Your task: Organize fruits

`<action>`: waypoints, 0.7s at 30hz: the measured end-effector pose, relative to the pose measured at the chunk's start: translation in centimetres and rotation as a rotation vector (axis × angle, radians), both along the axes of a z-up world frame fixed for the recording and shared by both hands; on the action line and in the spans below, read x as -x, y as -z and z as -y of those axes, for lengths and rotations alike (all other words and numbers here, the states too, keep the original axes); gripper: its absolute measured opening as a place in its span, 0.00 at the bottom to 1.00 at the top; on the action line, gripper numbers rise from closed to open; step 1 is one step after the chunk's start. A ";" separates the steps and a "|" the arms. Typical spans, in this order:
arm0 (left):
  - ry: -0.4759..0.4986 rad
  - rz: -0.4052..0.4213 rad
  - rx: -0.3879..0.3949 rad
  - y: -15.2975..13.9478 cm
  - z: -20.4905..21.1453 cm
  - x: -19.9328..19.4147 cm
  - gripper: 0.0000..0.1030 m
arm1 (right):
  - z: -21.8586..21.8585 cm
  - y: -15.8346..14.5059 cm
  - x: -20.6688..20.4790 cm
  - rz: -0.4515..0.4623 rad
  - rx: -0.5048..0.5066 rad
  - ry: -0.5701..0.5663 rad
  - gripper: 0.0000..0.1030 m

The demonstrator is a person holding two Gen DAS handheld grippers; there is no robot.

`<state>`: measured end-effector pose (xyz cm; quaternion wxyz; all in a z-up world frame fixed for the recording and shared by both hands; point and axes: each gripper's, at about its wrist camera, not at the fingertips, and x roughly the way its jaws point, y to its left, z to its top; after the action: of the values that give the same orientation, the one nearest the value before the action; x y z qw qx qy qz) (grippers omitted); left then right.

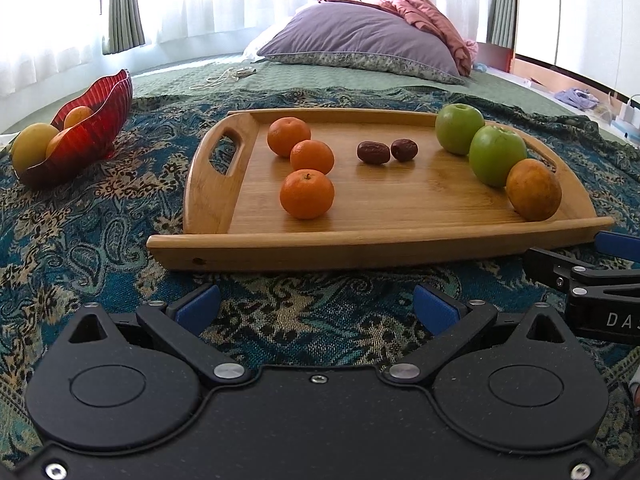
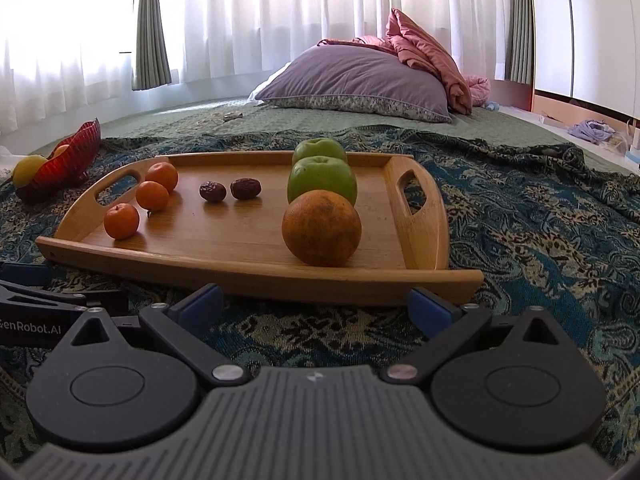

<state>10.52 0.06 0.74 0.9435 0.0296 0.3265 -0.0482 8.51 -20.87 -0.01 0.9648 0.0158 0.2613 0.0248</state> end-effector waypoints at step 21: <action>-0.041 -0.017 0.006 0.7 -0.1 -1.2 1.00 | -1.2 1.2 -0.6 -0.052 0.074 0.009 1.00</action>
<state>11.71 0.16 0.05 0.9416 0.0195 0.3347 -0.0301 9.16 -19.71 -1.21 0.9577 -0.0180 0.2872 0.0106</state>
